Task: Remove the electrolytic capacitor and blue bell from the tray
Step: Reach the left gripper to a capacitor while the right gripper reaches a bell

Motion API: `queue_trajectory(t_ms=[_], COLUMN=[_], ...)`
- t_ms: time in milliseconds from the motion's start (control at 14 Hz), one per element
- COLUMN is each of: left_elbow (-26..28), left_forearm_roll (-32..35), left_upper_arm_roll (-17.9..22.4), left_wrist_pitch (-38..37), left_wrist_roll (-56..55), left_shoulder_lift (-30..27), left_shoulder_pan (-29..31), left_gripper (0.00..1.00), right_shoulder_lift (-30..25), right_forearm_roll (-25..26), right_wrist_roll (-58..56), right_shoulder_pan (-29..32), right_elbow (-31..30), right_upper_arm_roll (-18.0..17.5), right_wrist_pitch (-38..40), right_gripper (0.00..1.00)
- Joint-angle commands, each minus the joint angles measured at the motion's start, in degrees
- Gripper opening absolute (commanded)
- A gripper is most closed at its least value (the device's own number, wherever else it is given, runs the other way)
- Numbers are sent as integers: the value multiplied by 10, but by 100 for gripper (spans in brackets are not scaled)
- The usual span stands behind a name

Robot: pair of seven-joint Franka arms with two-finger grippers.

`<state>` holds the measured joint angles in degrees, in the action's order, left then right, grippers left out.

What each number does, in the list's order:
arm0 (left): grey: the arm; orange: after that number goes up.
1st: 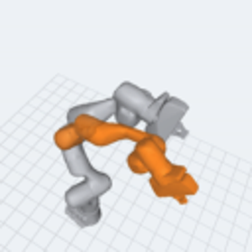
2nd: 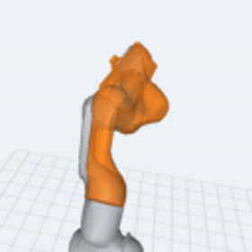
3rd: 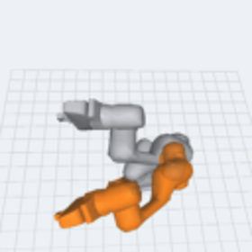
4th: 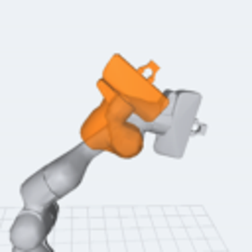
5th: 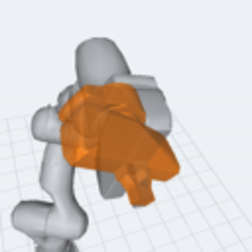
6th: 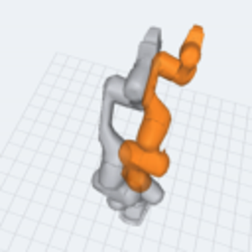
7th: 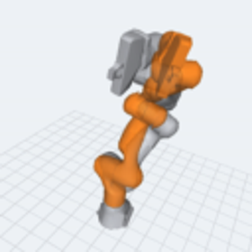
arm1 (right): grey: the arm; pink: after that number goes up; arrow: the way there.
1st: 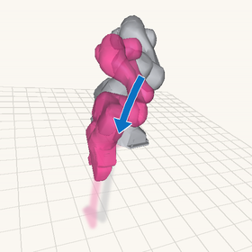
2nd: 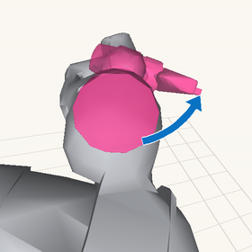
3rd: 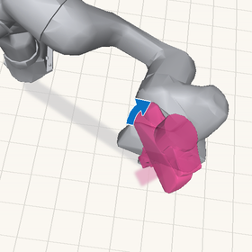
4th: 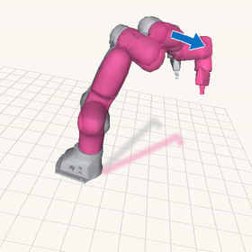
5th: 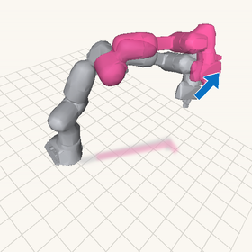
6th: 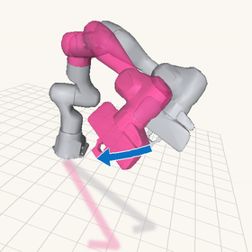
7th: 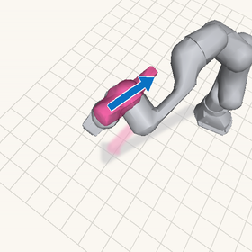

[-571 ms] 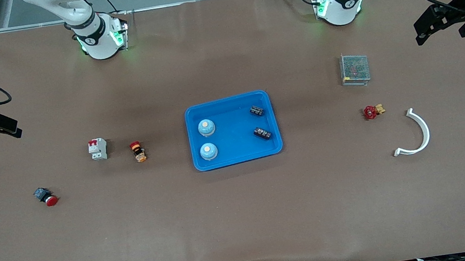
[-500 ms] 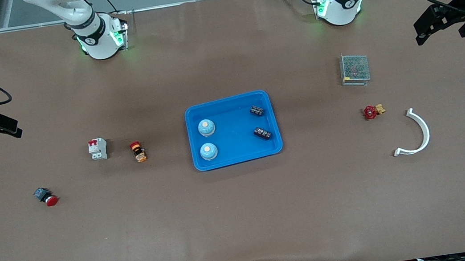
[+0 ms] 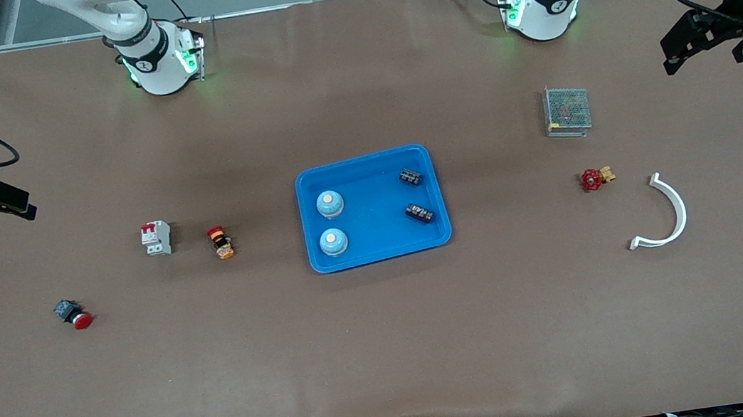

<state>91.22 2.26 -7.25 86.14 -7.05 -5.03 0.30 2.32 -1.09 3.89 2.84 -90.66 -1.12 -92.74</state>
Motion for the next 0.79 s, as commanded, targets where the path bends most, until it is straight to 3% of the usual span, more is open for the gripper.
queue_trajectory(t_ms=[0, 286, 500, 714], left_elbow=[-11, 39, 114, 180], left_forearm_roll=[1, 0, 0, 1], left_upper_arm_roll=[-12, -64, -94, -134], left_wrist_pitch=[-10, 4, 99, 183], left_wrist_roll=[-9, -105, -189, -296], left_shoulder_lift=[19, 44, 47, 55], left_shoulder_pan=[-1, -1, 0, -1], left_gripper=[100, 100, 100, 100], right_shoulder_lift=[4, 25, 21, 42], right_forearm_roll=[-22, -22, -52, -52], right_wrist_roll=[8, 18, 104, 197], right_shoulder_pan=[1, -3, -38, -94], right_elbow=[4, -23, -101, -110], right_upper_arm_roll=[0, -1, -2, -2], right_wrist_pitch=[-1, -27, -119, -138], right_gripper=[100, 100, 100, 100])
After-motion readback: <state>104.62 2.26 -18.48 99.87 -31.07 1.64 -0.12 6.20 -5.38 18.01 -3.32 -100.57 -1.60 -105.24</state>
